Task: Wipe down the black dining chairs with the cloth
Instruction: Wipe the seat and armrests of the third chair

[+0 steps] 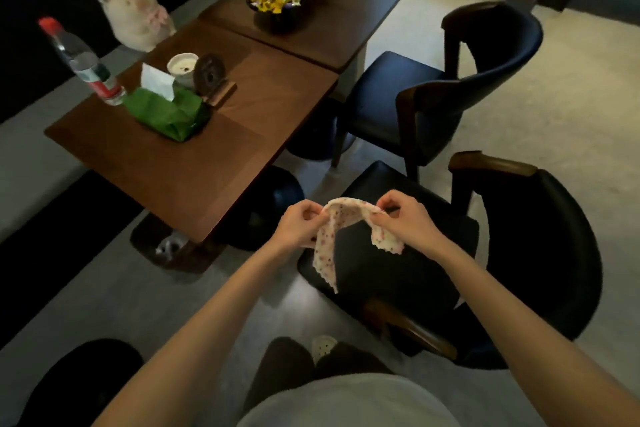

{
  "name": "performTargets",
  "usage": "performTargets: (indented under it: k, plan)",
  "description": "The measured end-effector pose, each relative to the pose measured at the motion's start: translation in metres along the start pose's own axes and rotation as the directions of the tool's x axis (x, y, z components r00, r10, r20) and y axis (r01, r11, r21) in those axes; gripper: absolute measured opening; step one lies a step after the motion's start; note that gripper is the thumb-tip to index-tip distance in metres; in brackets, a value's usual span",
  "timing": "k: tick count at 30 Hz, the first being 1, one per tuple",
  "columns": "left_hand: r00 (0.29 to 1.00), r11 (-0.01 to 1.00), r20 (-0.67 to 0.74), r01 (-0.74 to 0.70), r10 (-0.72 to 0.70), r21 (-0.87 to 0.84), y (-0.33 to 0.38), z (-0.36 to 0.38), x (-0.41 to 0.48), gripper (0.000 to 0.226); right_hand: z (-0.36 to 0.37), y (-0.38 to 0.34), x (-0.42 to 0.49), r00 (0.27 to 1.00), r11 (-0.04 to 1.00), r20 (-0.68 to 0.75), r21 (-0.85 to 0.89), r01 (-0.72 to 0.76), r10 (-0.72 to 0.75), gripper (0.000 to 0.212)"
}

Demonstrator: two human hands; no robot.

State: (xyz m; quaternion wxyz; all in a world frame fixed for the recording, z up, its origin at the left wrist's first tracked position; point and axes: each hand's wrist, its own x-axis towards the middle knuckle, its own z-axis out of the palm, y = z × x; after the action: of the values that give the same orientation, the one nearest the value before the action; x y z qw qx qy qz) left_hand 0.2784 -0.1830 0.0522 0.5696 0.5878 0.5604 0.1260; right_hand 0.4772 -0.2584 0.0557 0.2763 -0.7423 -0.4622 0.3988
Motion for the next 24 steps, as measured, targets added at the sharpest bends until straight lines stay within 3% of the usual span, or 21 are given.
performTargets:
  k: [5,10,15,20,24]
  plan:
    - [0.985,0.993,0.156,0.088,-0.075,-0.077,0.01,0.011,0.046,0.015,0.02,0.015,0.007,0.977,0.974,-0.12,0.162,-0.157,0.177,0.02]
    - [0.959,0.995,0.266,0.104,-0.099,-0.005,0.001,0.017,0.086,0.016,0.052,0.02,0.018,0.894,0.903,-0.237,0.307,-0.301,0.379,0.018]
    - [0.917,0.993,0.382,0.117,-0.117,0.024,-0.017,0.01,0.129,0.022,0.084,0.019,0.042,0.765,0.843,-0.394,0.408,-0.351,0.509,0.016]
    - [0.925,0.997,0.379,-0.006,-0.026,0.083,-0.046,0.014,0.166,0.013,0.117,0.027,0.063,0.594,0.827,-0.58,0.453,-0.333,0.558,0.011]
    - [0.95,0.992,0.306,0.091,-0.059,-0.09,-0.063,0.031,0.187,0.008,0.142,0.04,0.081,0.454,0.863,-0.734,0.431,-0.263,0.505,0.016]
